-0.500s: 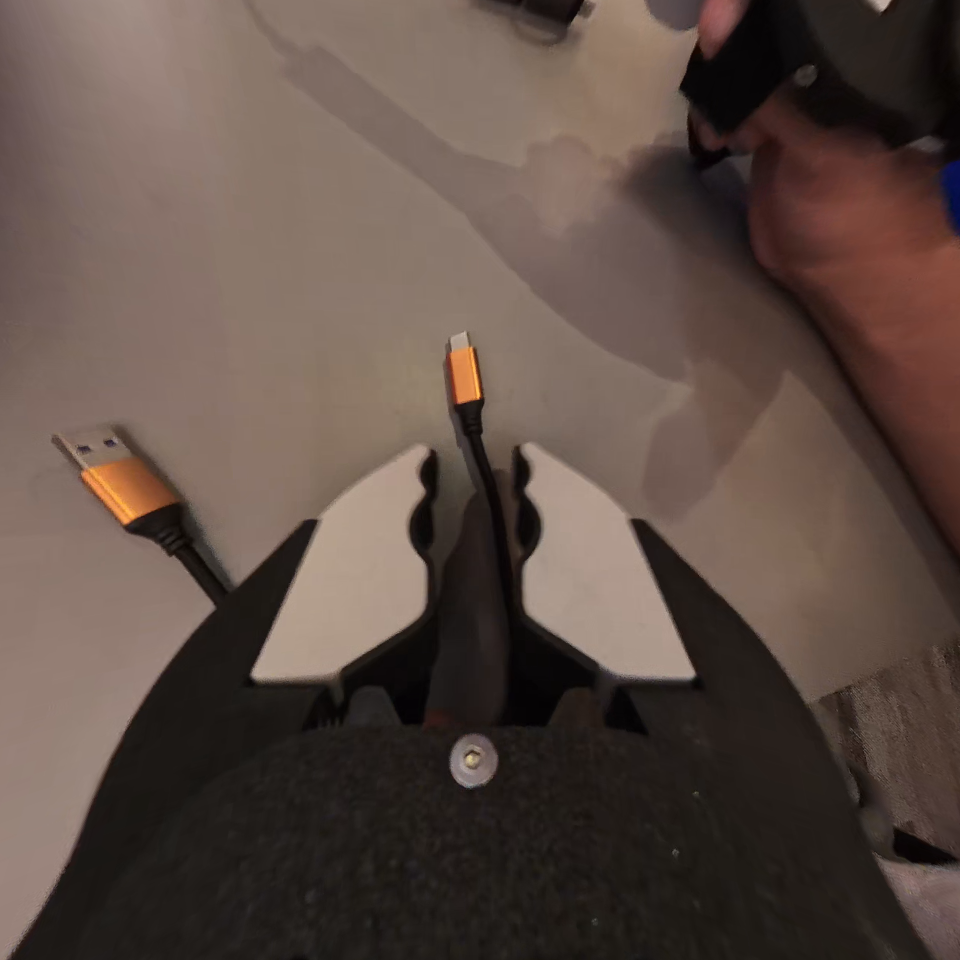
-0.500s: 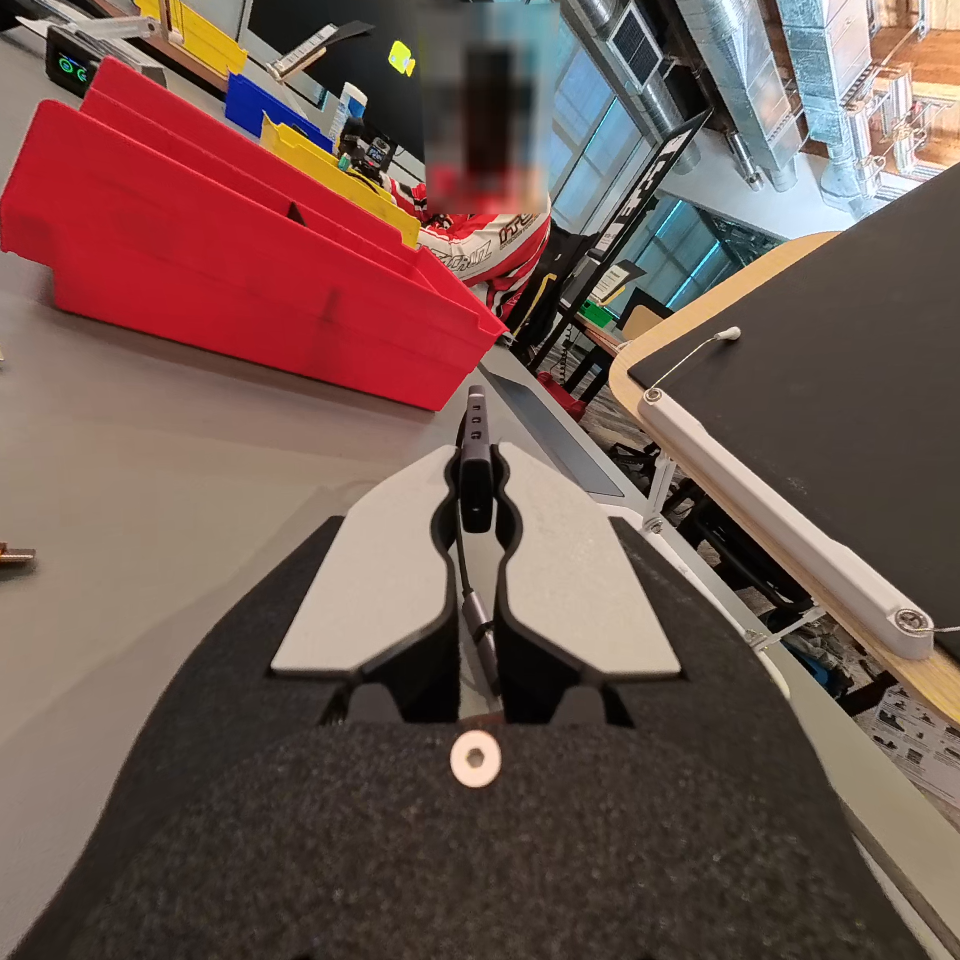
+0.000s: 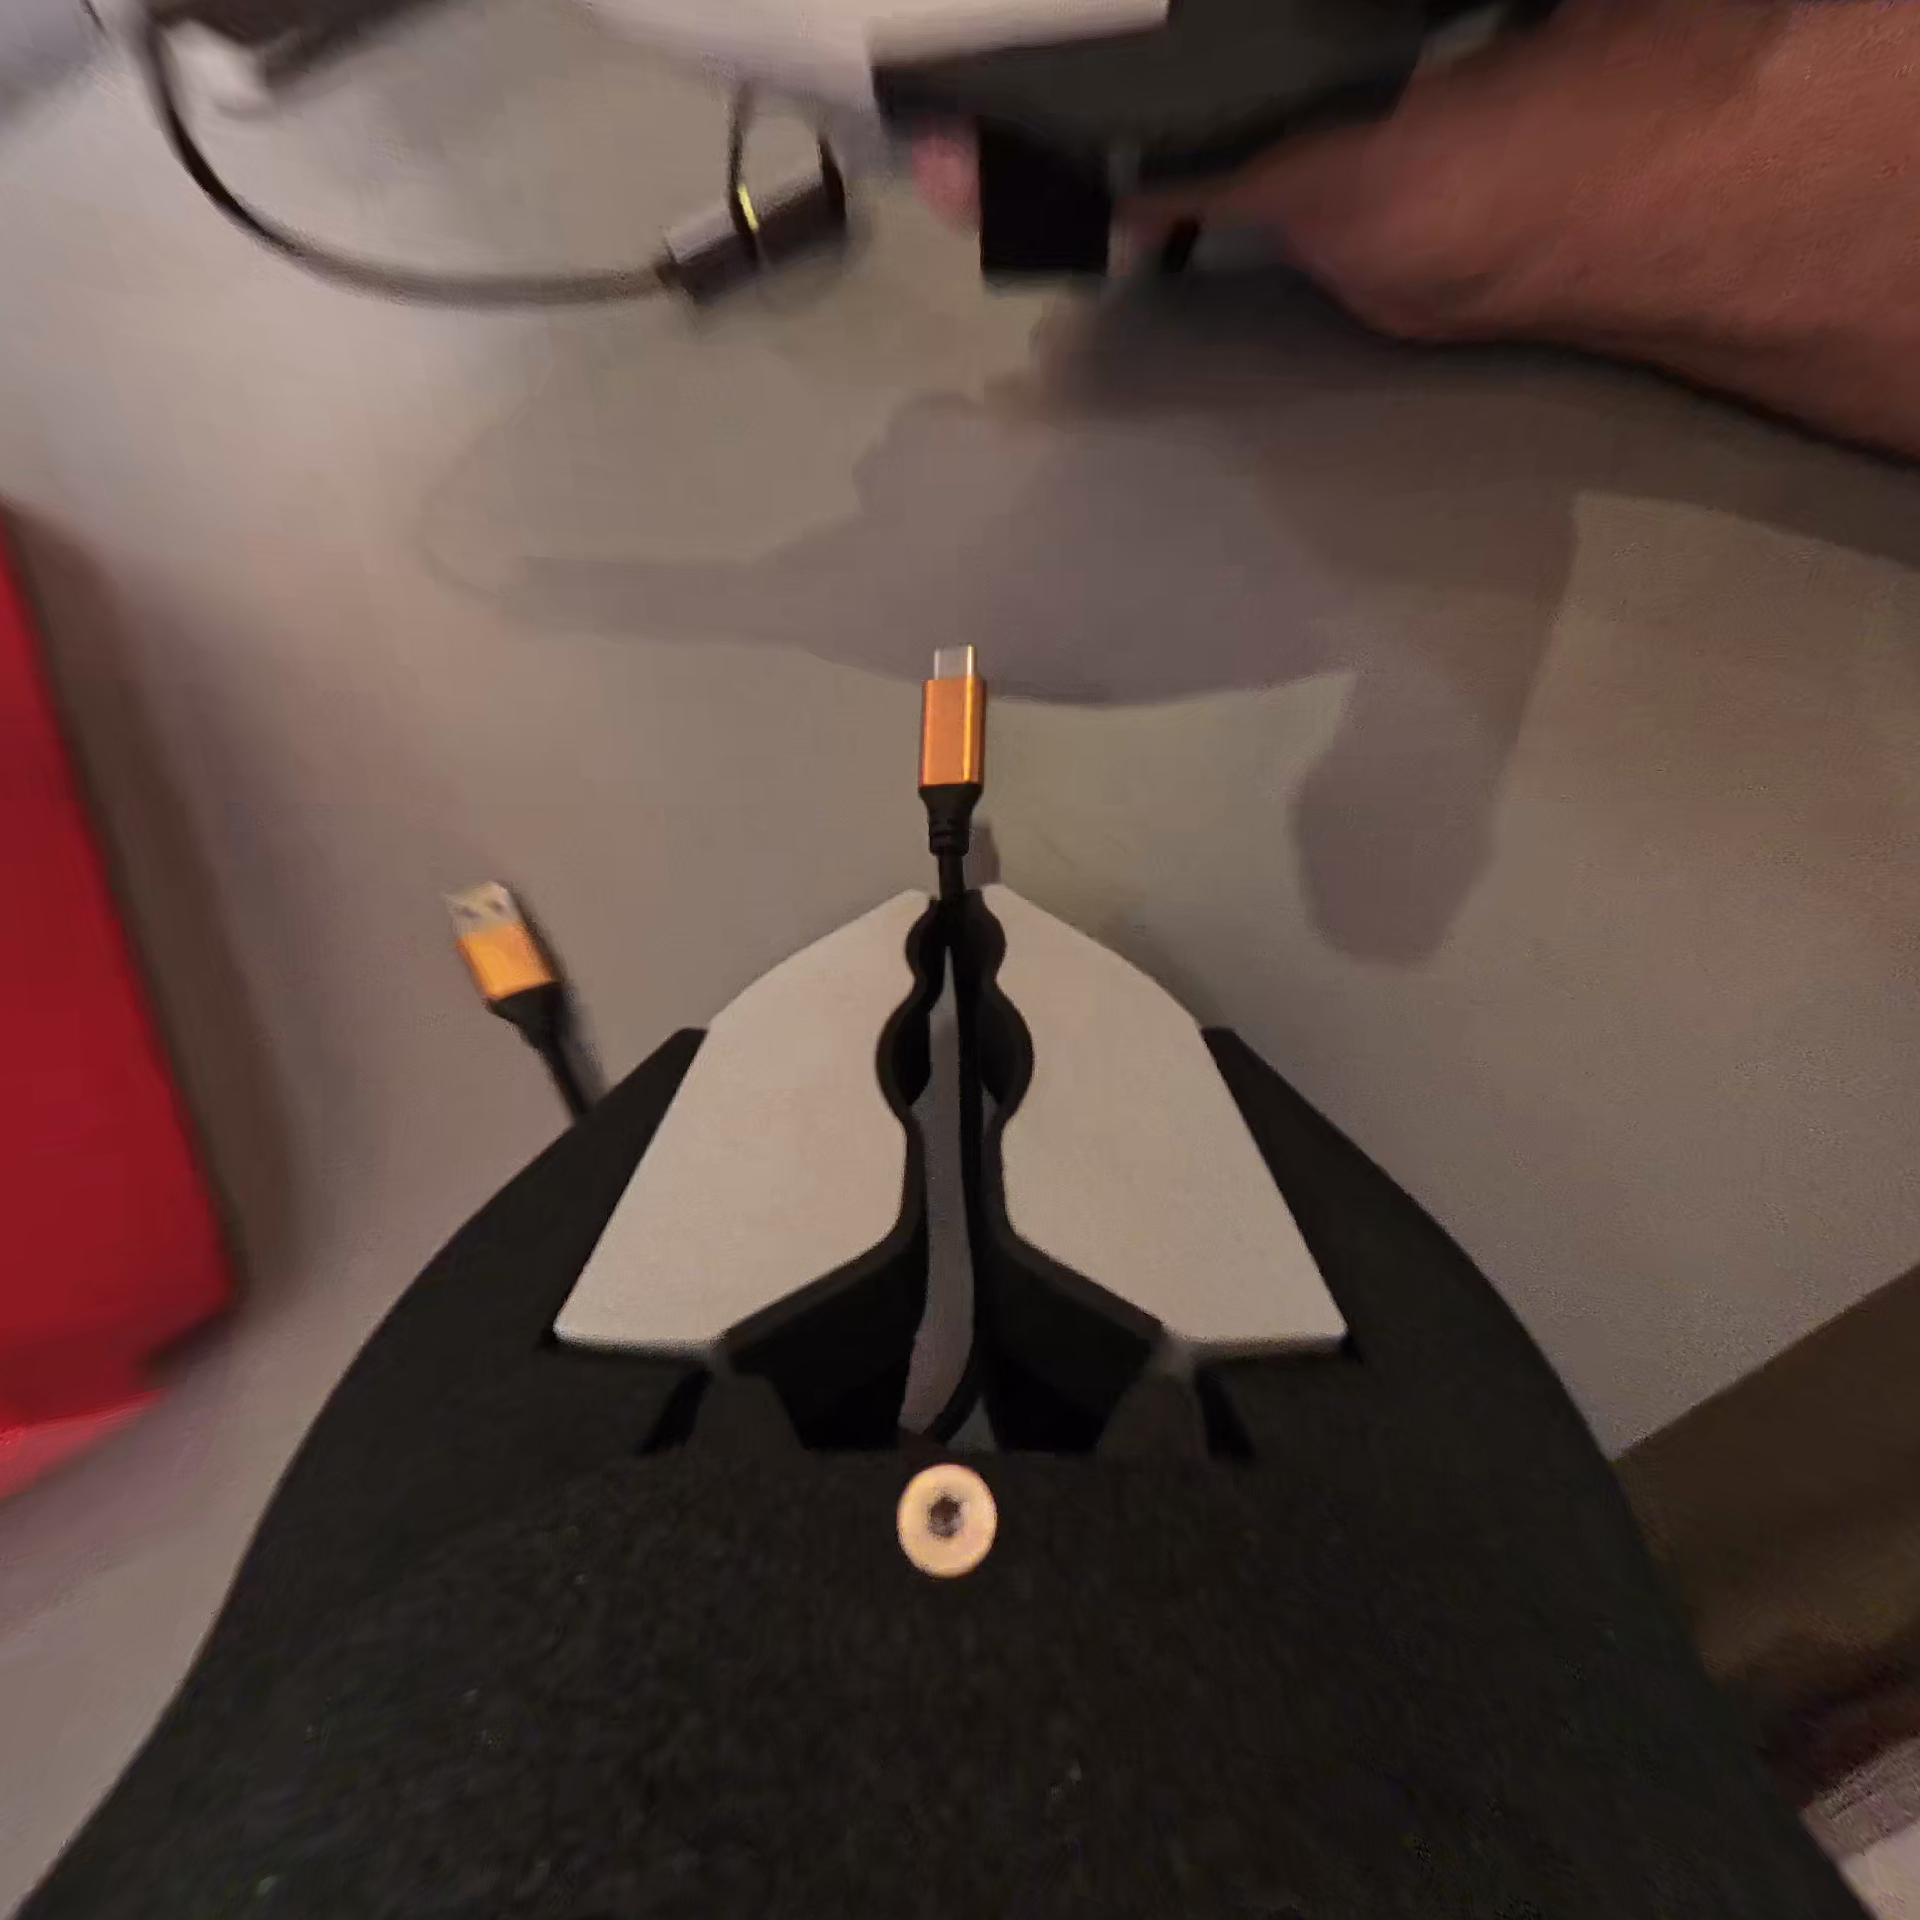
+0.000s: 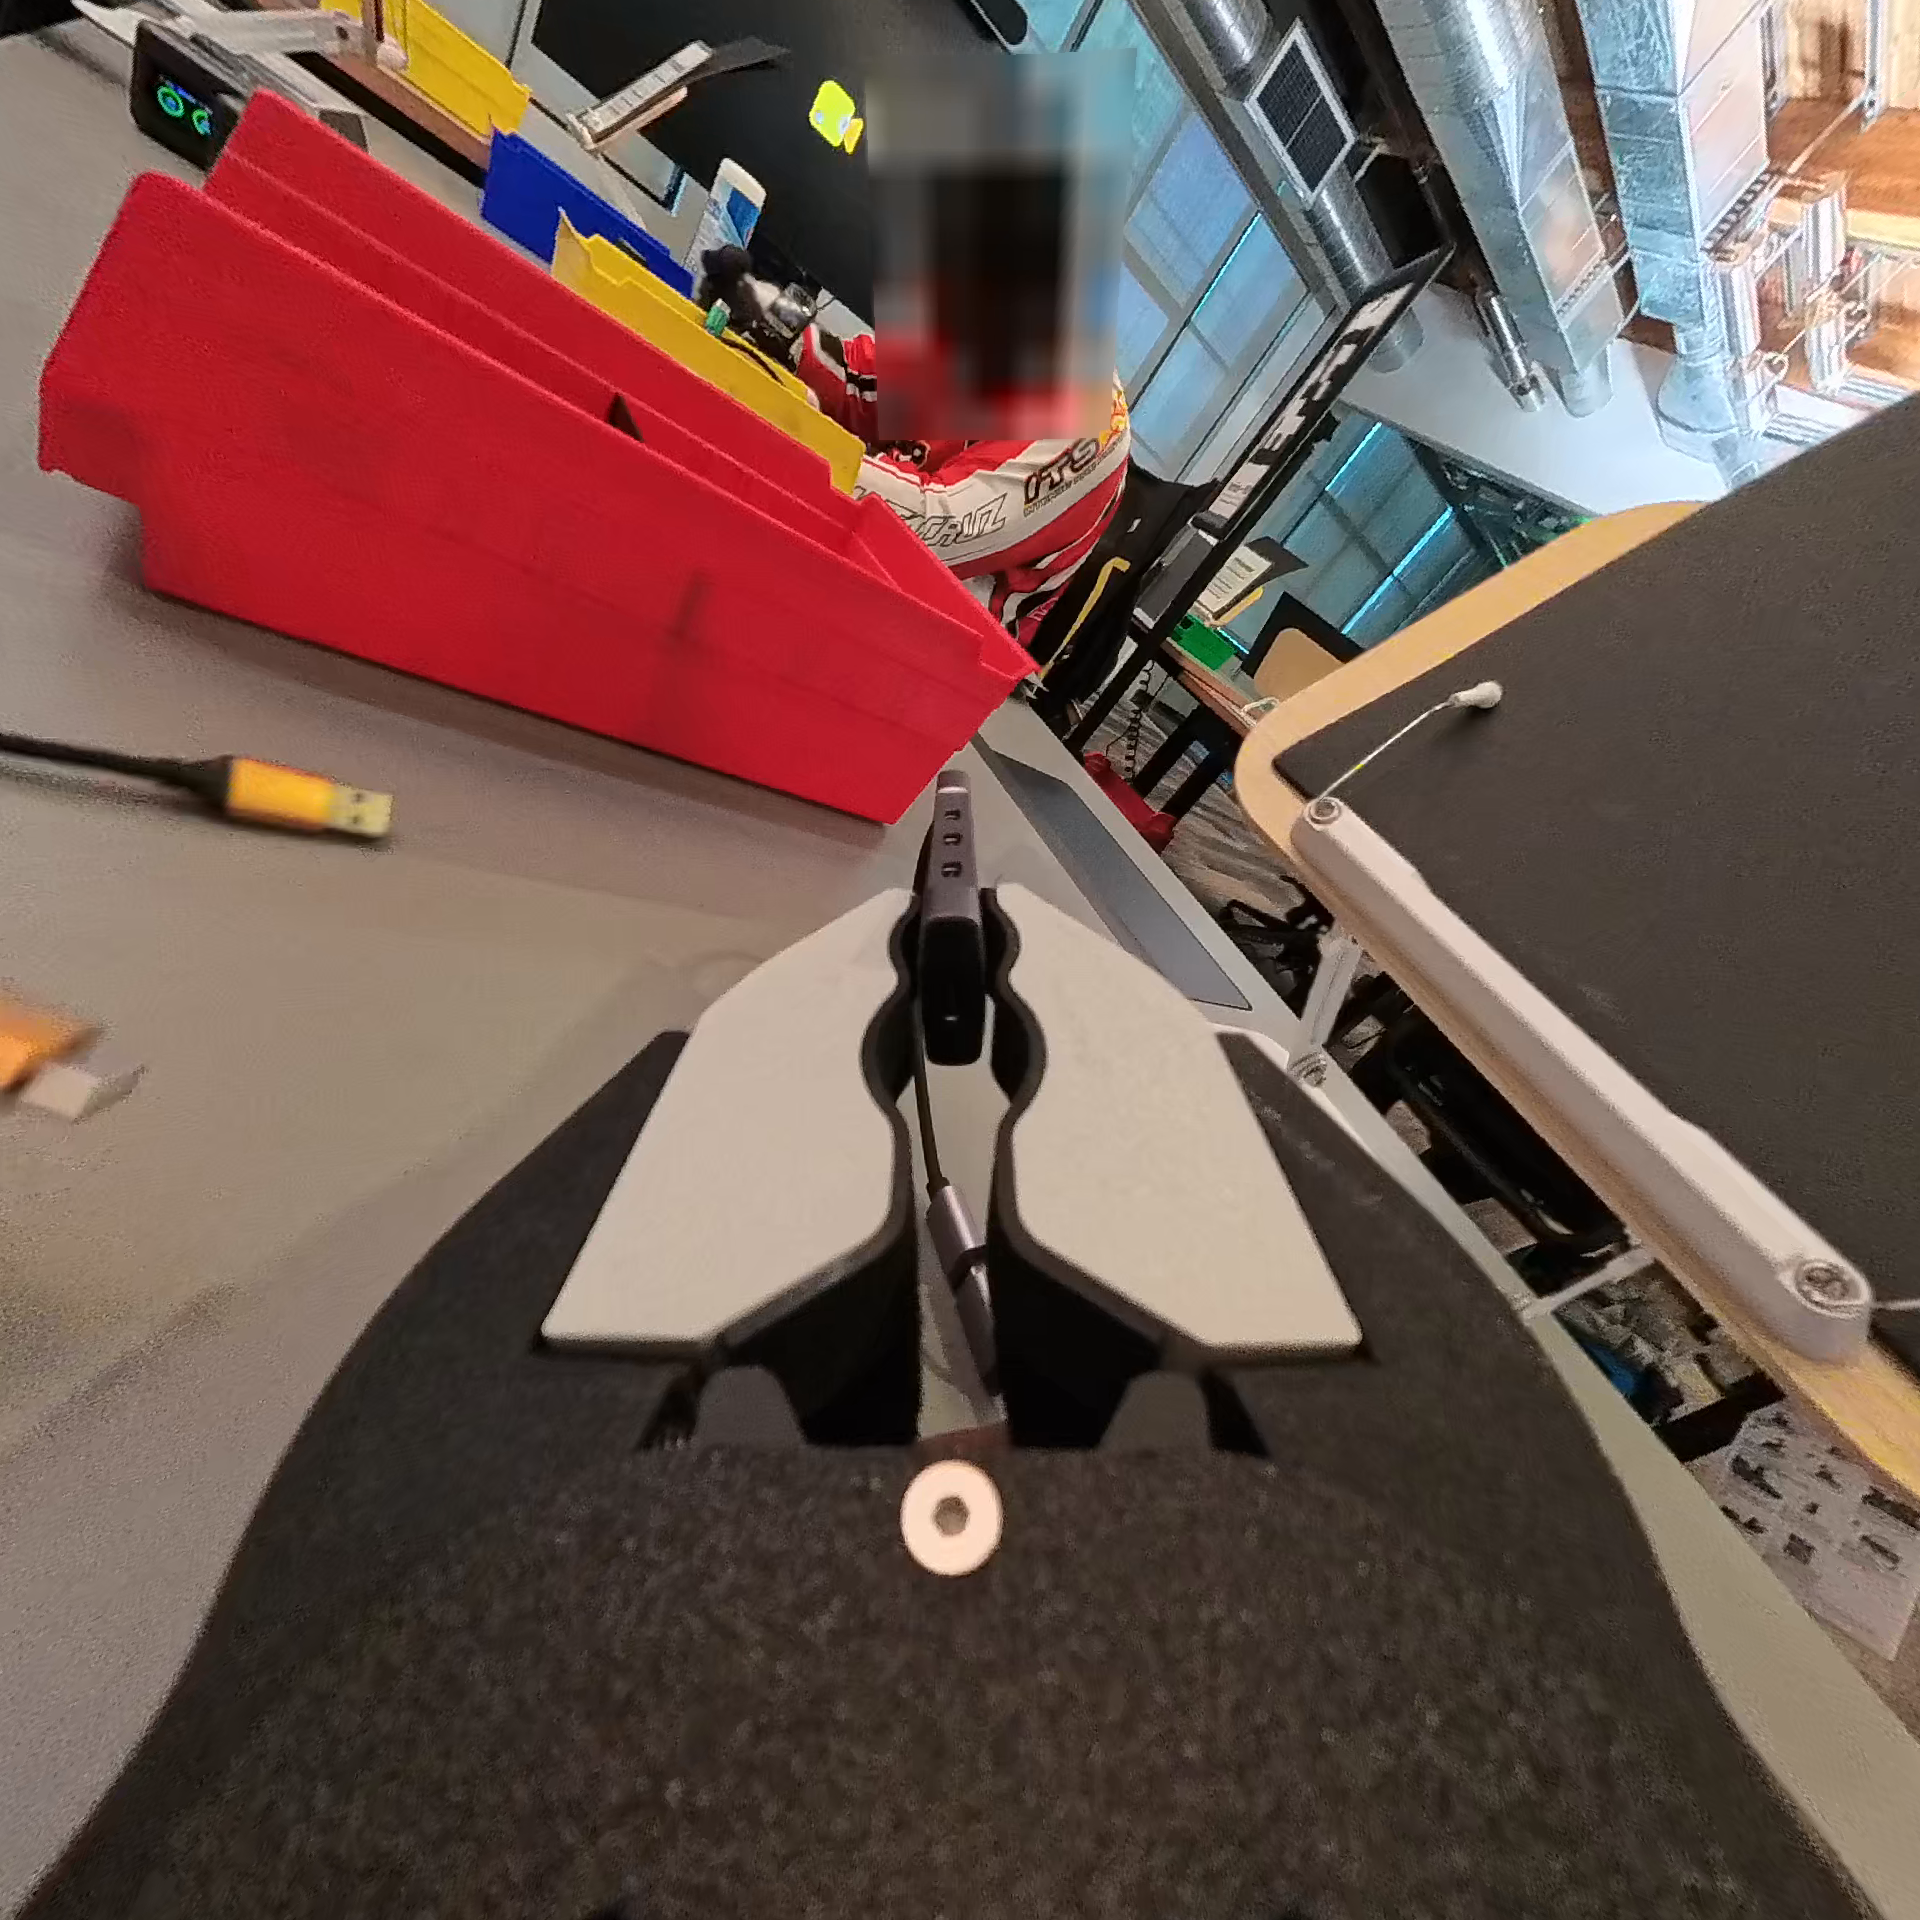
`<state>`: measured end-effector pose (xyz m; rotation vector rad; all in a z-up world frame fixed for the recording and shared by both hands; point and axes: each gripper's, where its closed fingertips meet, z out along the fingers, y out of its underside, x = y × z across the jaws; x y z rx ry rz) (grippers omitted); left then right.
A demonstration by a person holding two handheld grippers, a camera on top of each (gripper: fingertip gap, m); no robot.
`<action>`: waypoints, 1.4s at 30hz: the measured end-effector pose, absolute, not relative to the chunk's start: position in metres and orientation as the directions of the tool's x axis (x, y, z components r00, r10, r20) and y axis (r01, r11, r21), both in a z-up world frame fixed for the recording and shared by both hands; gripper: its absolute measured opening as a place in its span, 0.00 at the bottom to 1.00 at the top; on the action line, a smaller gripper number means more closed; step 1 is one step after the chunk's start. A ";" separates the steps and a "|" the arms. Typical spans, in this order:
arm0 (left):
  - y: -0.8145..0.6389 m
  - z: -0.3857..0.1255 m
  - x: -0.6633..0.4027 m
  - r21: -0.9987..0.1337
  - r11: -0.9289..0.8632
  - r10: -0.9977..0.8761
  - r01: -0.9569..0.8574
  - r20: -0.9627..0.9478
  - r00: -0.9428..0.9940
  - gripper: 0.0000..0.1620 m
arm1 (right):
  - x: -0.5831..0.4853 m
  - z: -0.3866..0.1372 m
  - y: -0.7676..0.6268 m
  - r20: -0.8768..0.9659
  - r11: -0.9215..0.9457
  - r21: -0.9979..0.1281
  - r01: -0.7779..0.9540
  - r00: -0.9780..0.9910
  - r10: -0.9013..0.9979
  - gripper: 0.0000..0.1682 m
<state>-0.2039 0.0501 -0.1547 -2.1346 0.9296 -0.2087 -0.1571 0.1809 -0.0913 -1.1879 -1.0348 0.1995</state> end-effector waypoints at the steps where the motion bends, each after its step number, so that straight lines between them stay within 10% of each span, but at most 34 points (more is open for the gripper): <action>1: 0.057 -0.140 -0.207 -0.727 -0.391 -0.678 -0.564 -0.186 0.711 0.02 | -0.158 -0.092 0.180 0.571 0.425 -0.821 0.381 0.544 0.615 0.05; 9: 0.108 -0.073 -0.215 -0.664 -0.303 -0.813 -0.683 -0.193 0.549 0.02 | -0.171 -0.101 0.171 0.730 0.528 -0.684 0.504 0.451 0.514 0.05; 42: 0.126 -0.111 -0.217 -0.403 -0.348 -0.882 -0.846 -0.166 0.442 0.02 | -0.182 -0.115 0.165 0.858 0.577 -0.511 0.637 0.340 0.384 0.06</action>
